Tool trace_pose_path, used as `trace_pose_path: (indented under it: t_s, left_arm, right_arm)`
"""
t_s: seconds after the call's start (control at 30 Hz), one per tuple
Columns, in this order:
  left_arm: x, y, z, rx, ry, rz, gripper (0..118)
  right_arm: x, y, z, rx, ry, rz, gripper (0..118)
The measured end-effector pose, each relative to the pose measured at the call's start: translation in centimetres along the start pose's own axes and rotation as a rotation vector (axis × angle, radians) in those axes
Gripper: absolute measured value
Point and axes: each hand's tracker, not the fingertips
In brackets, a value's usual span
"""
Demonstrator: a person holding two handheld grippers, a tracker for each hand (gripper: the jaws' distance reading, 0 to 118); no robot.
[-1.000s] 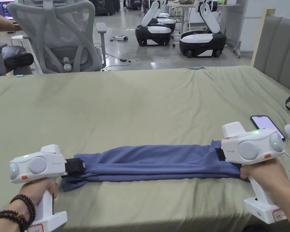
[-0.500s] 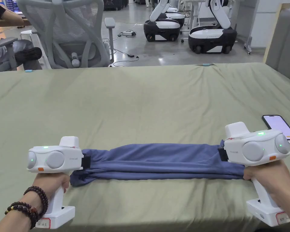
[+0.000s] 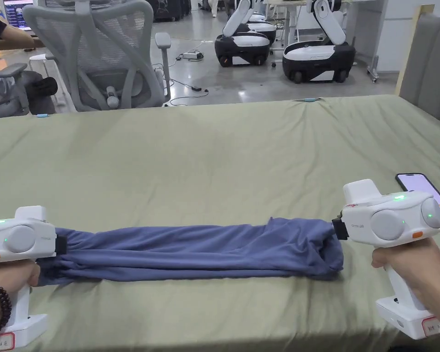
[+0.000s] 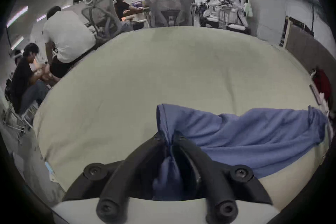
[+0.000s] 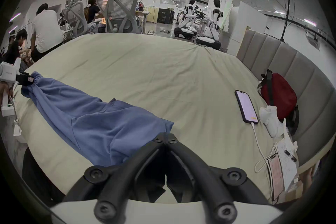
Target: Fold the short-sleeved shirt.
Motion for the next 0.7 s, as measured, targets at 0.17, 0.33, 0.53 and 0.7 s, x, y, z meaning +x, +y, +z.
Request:
trace_pose_path:
  t_s: [0.17,0.33,0.53,0.7]
  left_arm:
    - [2.9,0.7,2.1,0.047,-0.137,-0.022,5]
    - [9.0,1.0,4.5,0.082,-0.349,-0.027,6]
    - [17.2,0.1,2.9,0.011,-0.469,-0.084,5]
    - [19.9,-0.5,-0.7,-0.065,-0.527,-0.046,6]
  right_arm:
    - [-0.4,0.1,-0.2,0.005,0.007,0.0,0]
    - [-0.5,0.0,-0.2,0.009,0.016,-0.002,0]
    - [0.0,-0.6,0.1,0.004,0.024,-0.004,0]
    - [1.0,-1.4,0.5,0.001,0.014,-0.027,0]
